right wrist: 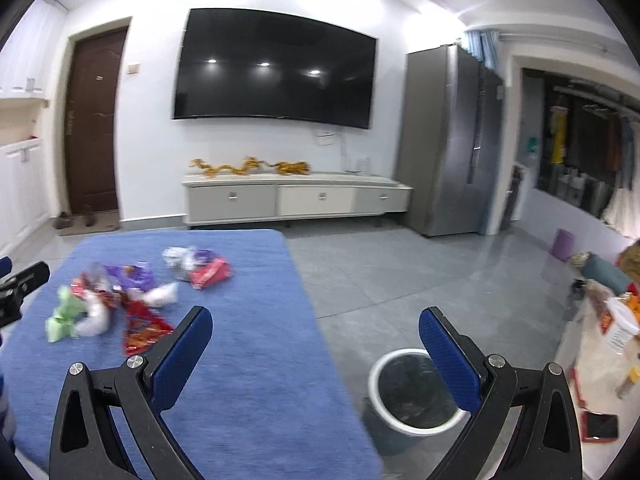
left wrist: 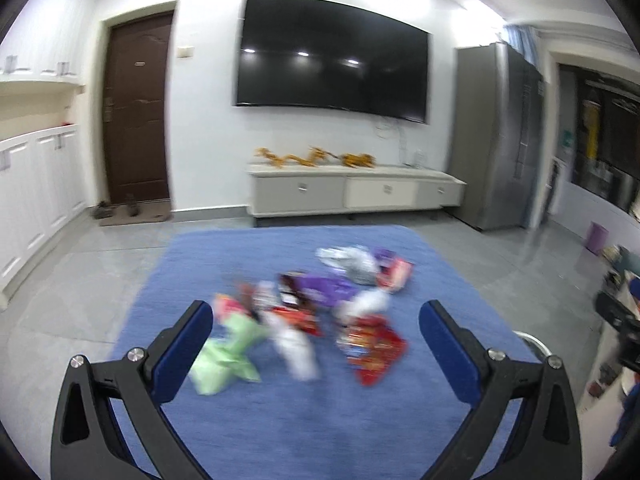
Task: Collect trash
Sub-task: 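Grasp the green wrapper with the left tool while the right tool grasps the red chip bag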
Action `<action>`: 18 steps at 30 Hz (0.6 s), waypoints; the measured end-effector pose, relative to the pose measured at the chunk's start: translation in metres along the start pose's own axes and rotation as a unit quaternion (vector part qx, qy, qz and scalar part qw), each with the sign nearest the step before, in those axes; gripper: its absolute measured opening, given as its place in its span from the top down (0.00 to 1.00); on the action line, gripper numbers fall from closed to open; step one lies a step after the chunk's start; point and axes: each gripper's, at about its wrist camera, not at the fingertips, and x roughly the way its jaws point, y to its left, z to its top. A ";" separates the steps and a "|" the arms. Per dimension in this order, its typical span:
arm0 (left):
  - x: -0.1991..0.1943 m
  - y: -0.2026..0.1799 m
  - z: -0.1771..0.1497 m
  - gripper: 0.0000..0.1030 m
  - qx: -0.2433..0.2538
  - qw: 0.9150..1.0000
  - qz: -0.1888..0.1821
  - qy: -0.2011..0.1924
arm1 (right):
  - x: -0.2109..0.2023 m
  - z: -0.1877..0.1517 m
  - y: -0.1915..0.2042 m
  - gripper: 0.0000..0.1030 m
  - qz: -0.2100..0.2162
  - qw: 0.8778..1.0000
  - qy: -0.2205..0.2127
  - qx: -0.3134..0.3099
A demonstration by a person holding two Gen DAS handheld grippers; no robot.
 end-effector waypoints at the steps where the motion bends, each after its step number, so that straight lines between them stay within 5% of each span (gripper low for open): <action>1: 0.001 0.011 0.001 0.00 -0.006 1.000 0.011 -0.001 | 0.002 0.002 0.004 0.00 0.009 1.000 0.003 -0.003; 8: 0.024 0.086 -0.001 0.00 -0.045 0.997 0.051 0.030 | 0.028 0.001 0.028 0.00 0.083 0.995 0.042 -0.025; 18: 0.067 0.118 -0.029 0.00 -0.042 0.994 0.009 0.104 | 0.086 -0.001 0.077 0.00 0.198 0.972 0.120 -0.045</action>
